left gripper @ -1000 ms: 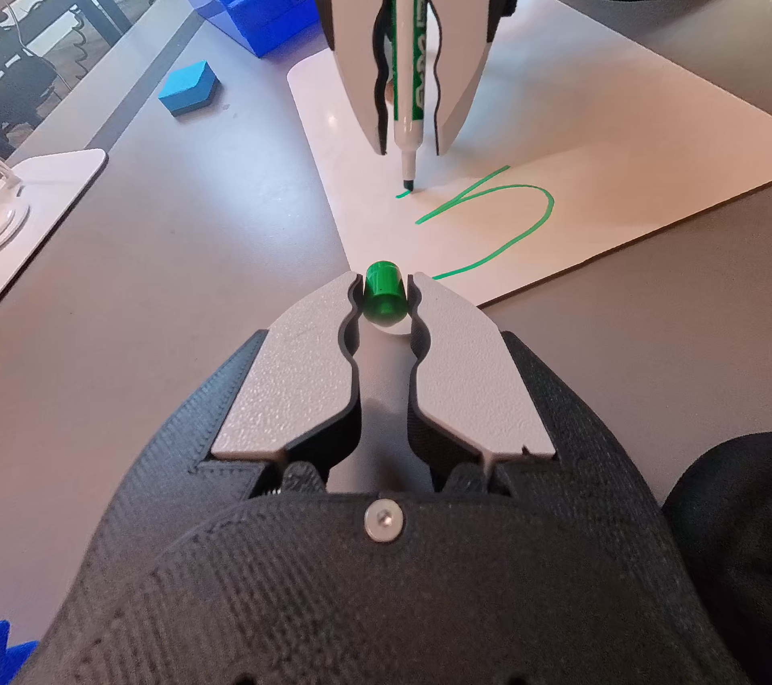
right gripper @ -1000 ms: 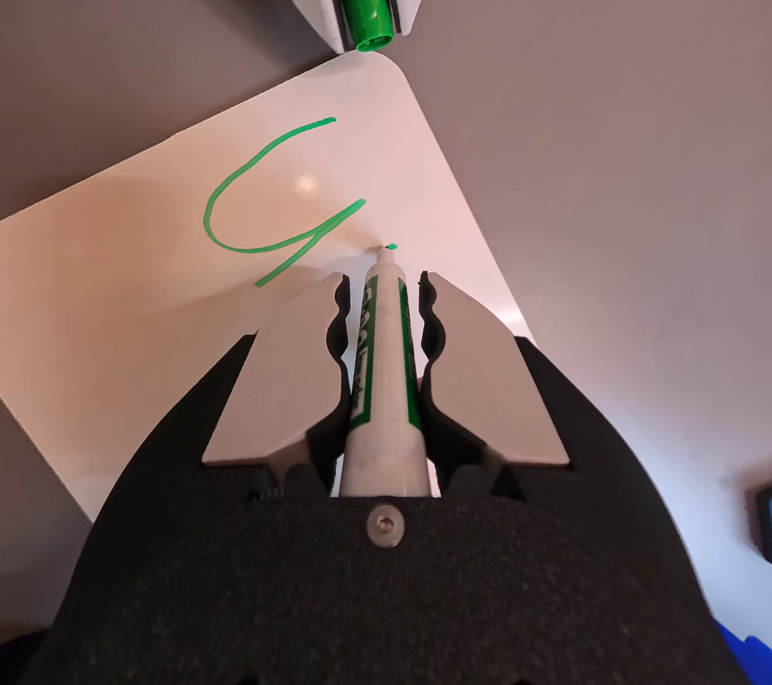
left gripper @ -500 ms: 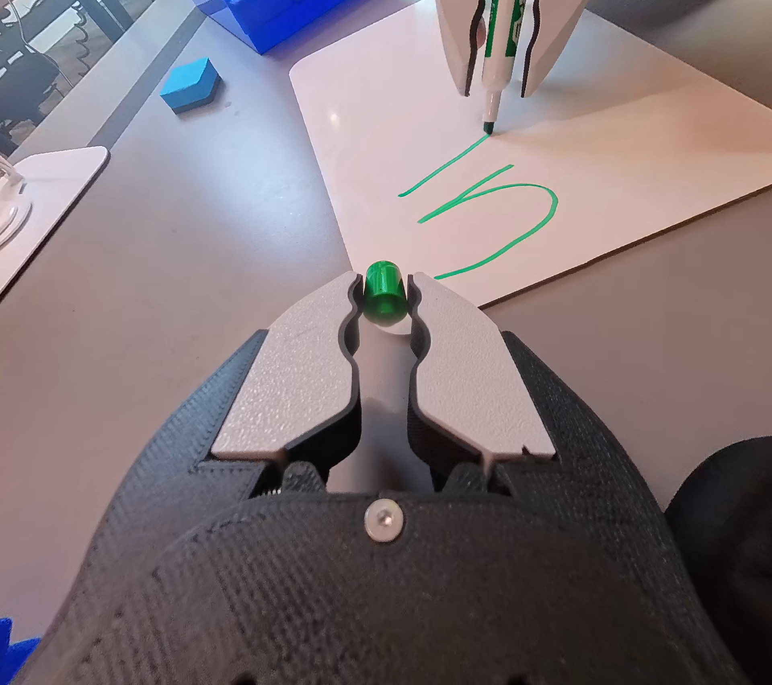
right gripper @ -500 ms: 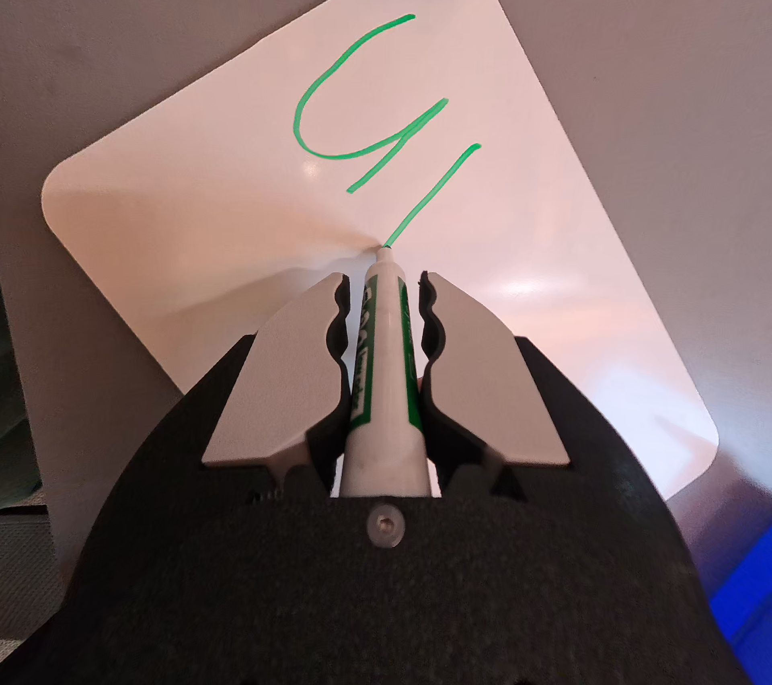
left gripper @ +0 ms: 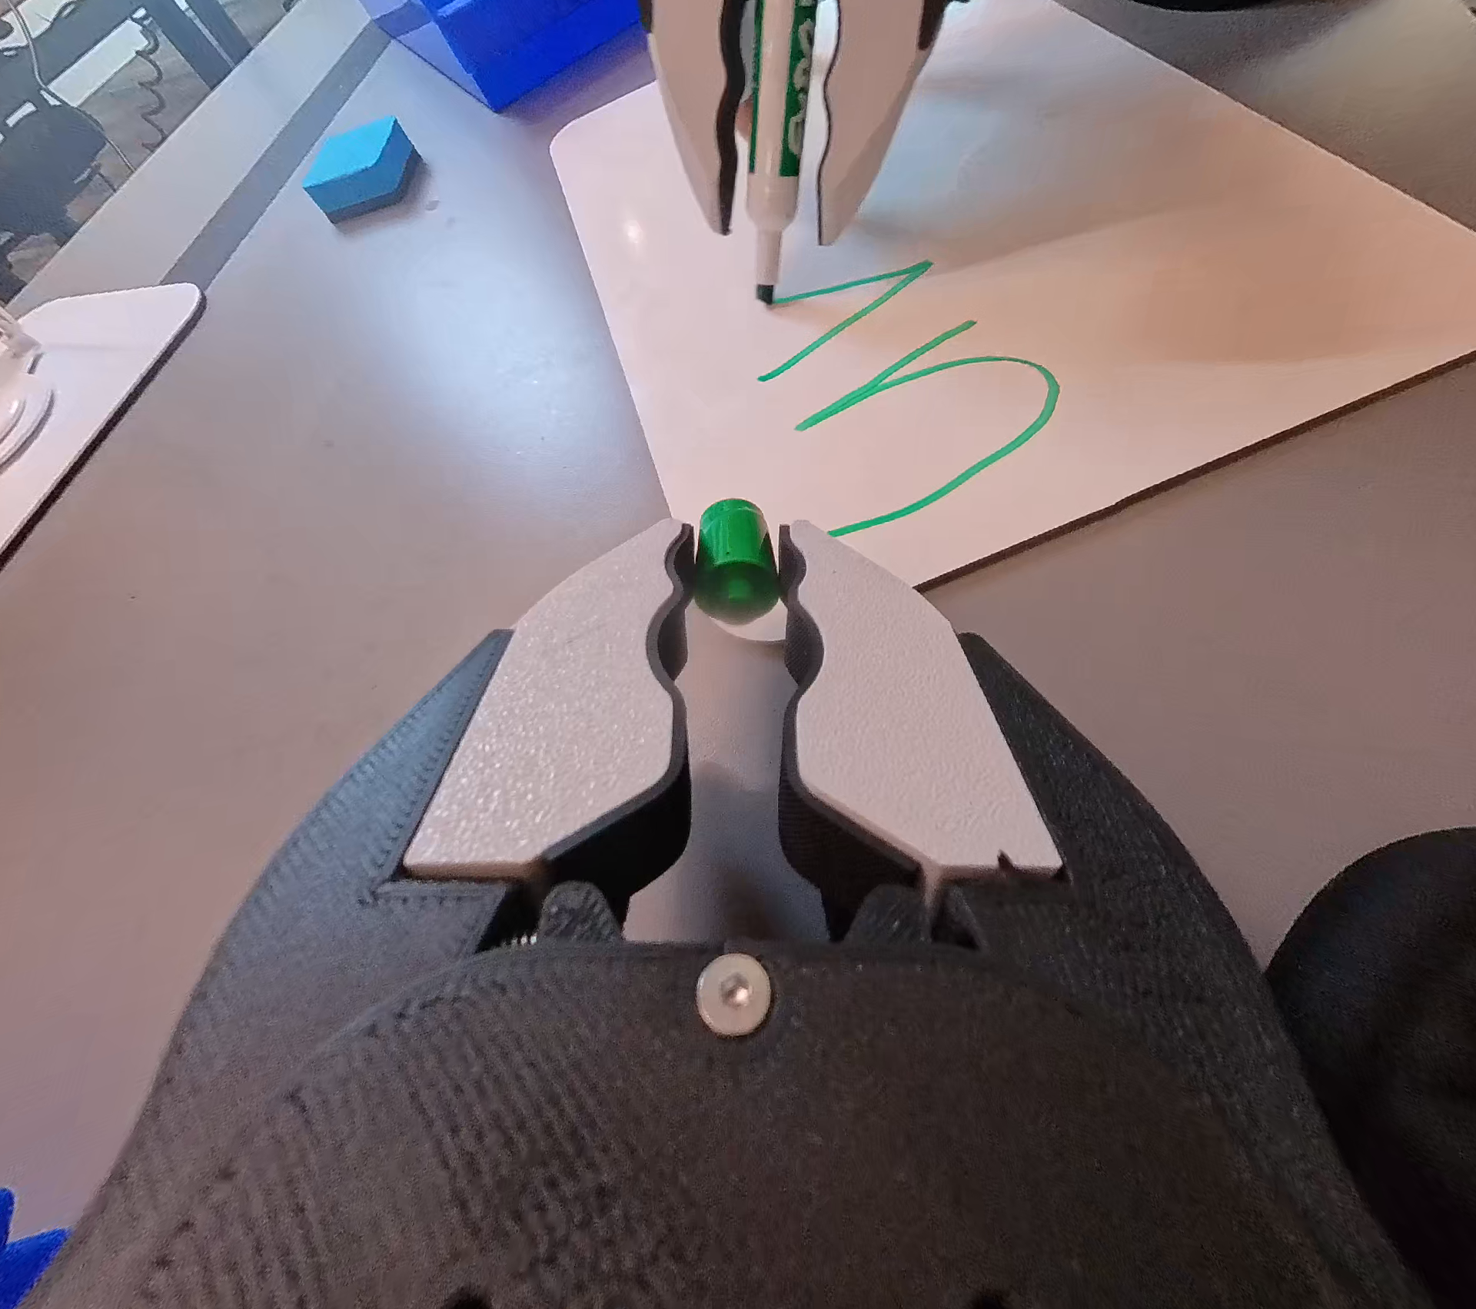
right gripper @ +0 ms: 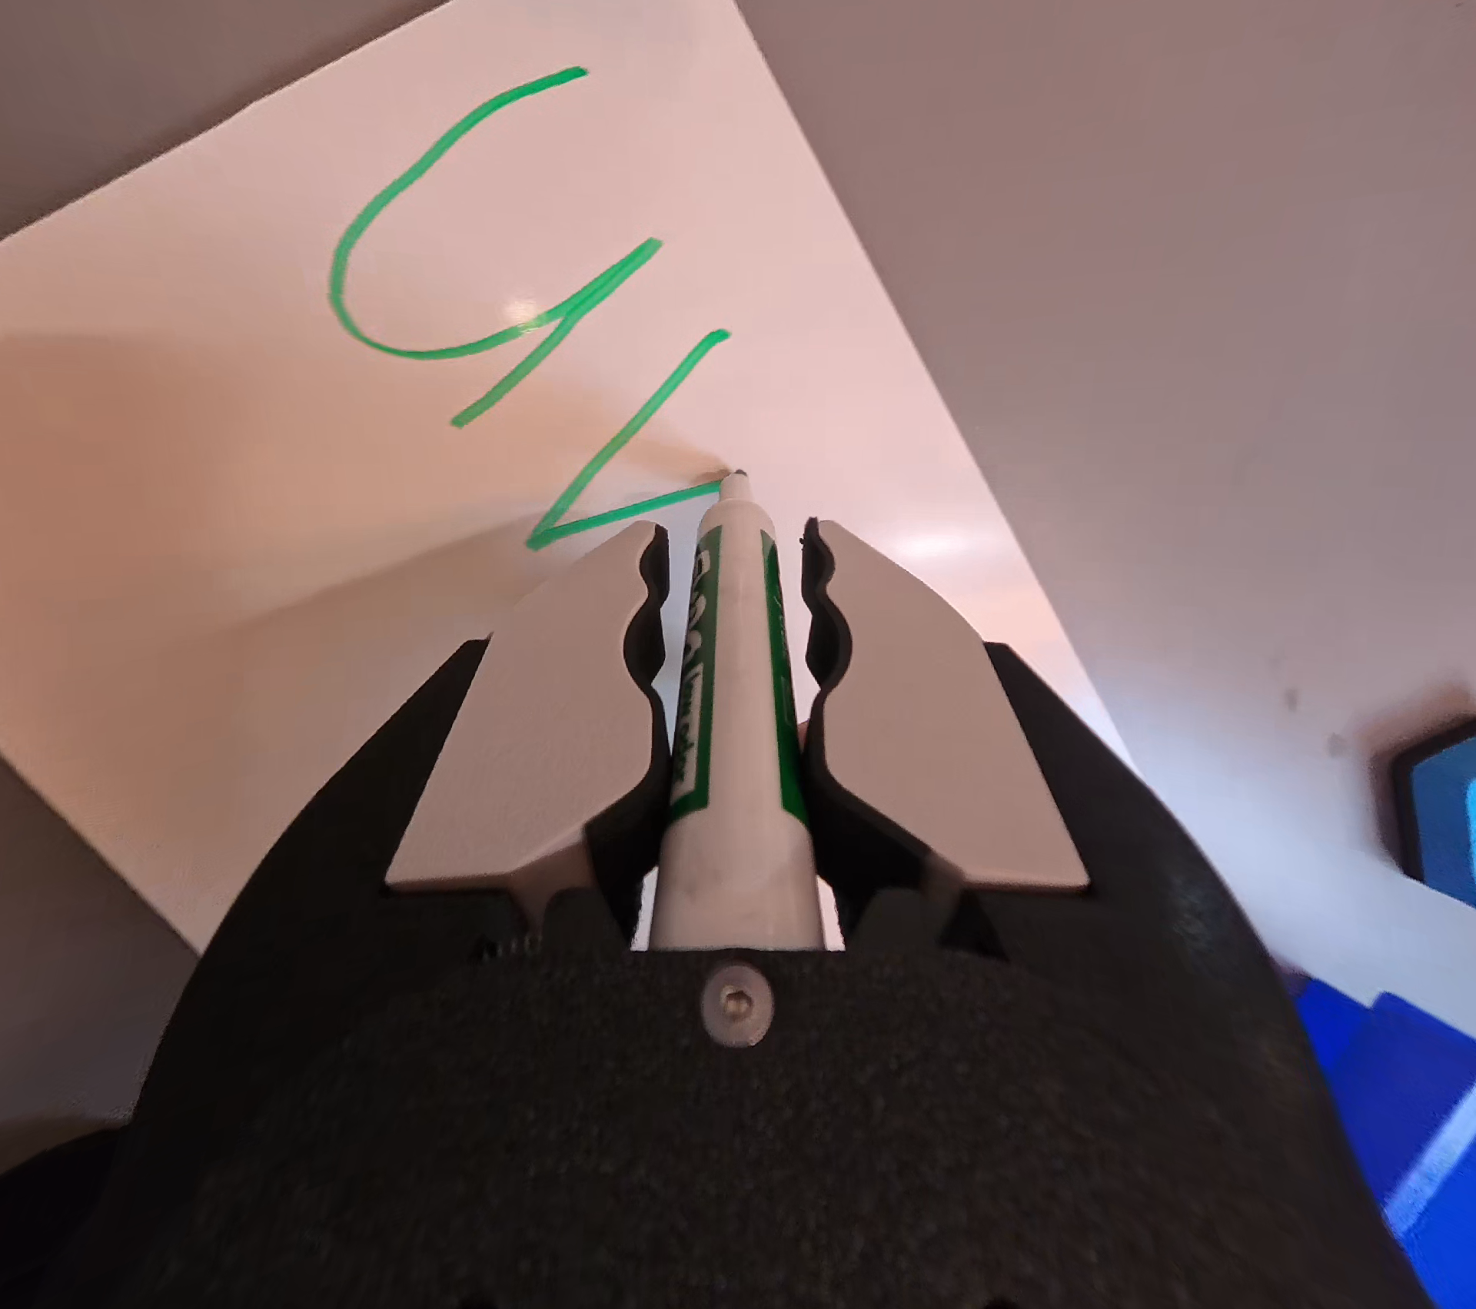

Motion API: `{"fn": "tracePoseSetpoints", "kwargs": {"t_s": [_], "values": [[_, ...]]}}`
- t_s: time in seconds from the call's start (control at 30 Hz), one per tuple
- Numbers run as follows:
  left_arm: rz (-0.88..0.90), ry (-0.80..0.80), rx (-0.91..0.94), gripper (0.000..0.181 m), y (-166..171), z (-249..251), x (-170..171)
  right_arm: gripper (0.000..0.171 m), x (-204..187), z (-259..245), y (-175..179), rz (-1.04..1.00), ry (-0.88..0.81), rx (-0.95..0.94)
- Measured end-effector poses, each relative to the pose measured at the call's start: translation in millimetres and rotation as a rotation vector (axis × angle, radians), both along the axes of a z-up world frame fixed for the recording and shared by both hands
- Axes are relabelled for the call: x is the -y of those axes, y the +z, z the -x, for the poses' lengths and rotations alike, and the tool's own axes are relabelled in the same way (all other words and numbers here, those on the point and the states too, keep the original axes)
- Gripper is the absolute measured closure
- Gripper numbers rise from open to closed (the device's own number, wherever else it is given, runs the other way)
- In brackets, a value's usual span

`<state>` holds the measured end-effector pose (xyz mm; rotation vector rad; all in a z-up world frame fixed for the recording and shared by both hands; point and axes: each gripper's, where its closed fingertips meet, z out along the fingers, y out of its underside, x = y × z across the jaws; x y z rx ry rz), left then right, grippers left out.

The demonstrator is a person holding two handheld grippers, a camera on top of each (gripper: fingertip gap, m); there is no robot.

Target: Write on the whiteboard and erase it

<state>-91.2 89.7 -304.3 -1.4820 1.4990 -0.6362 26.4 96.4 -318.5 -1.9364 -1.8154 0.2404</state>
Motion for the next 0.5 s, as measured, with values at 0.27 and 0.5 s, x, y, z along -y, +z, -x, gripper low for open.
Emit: {"fn": "tracePoseSetpoints", "kwargs": {"t_s": [0.27,0.5], "values": [[0.002,-0.001,0.000,0.161,0,0,0,0.138,-12,2,2,0.000,0.004,-0.012],[0.000,0.002,-0.001,0.161,0,0,0,0.138,-12,-12,13,0.001,-0.062,-0.061]]}}
